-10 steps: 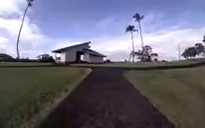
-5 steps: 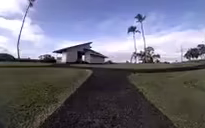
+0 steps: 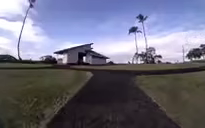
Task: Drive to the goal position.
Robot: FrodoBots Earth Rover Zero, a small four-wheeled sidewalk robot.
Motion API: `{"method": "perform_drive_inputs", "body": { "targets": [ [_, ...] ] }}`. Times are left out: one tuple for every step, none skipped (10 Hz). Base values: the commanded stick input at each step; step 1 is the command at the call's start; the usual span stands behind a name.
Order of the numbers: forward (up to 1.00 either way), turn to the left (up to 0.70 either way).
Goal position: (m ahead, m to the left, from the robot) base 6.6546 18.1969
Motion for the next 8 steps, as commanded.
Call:
{"method": "perform_drive_inputs", "body": {
  "targets": [
    [1.00,0.00],
    [1.00,0.00],
    [1.00,0.00],
    [1.00,0.00],
    [1.00,0.00],
    [1.00,0.00],
    [1.00,0.00],
    [1.00,0.00]
  ]
}}
